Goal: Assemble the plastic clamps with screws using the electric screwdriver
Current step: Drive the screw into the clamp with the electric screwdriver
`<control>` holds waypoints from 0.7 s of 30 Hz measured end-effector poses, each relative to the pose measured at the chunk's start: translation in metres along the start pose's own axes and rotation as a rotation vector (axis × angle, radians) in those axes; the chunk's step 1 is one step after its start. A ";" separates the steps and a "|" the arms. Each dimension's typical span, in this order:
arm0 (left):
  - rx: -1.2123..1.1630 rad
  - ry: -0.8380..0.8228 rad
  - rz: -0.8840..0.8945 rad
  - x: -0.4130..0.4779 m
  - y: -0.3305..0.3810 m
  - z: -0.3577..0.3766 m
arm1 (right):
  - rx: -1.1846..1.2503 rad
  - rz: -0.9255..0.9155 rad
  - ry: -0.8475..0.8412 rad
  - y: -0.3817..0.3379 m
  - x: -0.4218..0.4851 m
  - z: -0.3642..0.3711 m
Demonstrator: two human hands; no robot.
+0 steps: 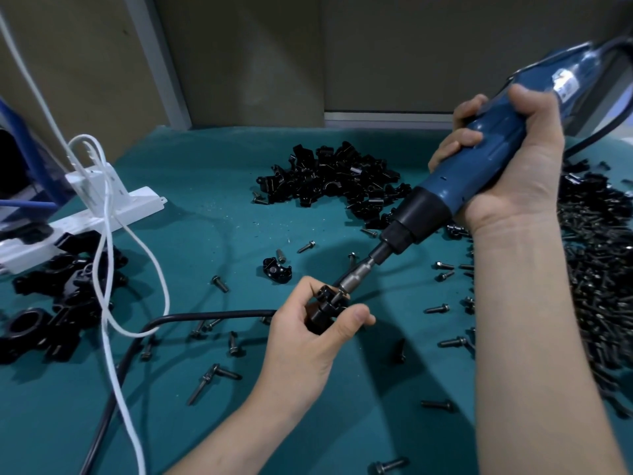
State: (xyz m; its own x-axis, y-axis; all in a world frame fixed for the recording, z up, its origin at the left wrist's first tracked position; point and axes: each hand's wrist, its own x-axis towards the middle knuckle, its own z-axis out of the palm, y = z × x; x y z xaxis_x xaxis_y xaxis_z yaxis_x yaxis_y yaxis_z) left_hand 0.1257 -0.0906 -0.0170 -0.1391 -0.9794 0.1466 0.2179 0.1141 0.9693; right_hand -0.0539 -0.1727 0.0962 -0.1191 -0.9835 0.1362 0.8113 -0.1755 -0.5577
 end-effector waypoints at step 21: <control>0.025 -0.105 -0.041 0.002 -0.004 -0.007 | 0.090 0.021 -0.165 0.008 -0.001 0.007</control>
State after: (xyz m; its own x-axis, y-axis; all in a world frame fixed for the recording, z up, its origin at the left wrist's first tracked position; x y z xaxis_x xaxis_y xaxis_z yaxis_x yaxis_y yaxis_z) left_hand 0.1311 -0.0944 -0.0222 -0.2484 -0.9604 0.1258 0.1862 0.0801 0.9792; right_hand -0.0431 -0.1733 0.0975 -0.0124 -0.9651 0.2617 0.8614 -0.1432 -0.4874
